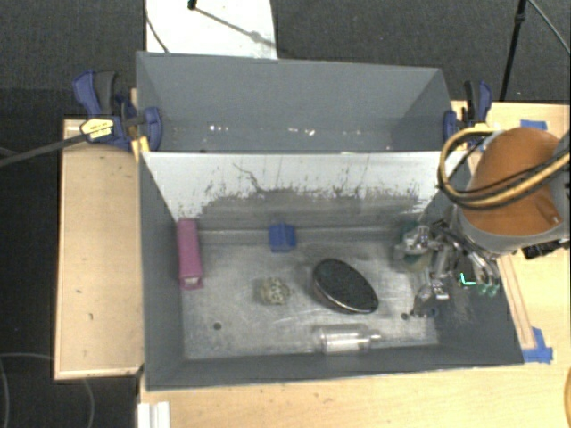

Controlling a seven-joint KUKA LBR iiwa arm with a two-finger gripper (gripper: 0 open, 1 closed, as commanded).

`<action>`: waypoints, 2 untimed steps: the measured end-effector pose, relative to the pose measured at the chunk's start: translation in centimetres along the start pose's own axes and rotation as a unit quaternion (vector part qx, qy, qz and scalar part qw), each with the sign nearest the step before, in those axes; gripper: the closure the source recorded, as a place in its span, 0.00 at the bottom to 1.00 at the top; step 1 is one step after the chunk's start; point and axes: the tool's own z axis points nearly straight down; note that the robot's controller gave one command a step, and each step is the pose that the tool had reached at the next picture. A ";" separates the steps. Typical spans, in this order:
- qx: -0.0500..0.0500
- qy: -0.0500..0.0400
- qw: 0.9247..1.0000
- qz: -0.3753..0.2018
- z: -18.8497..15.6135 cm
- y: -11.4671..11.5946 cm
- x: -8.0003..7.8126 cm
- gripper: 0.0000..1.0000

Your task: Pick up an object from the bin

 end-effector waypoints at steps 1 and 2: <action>0.000 -0.003 0.999 -0.052 6.1 4.3 -2.7 0.00; -0.002 -0.008 0.999 -0.046 -1.0 11.6 -3.5 0.00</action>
Offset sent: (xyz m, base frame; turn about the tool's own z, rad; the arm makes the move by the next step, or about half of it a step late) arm 0.0256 0.0404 -0.0598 -0.0987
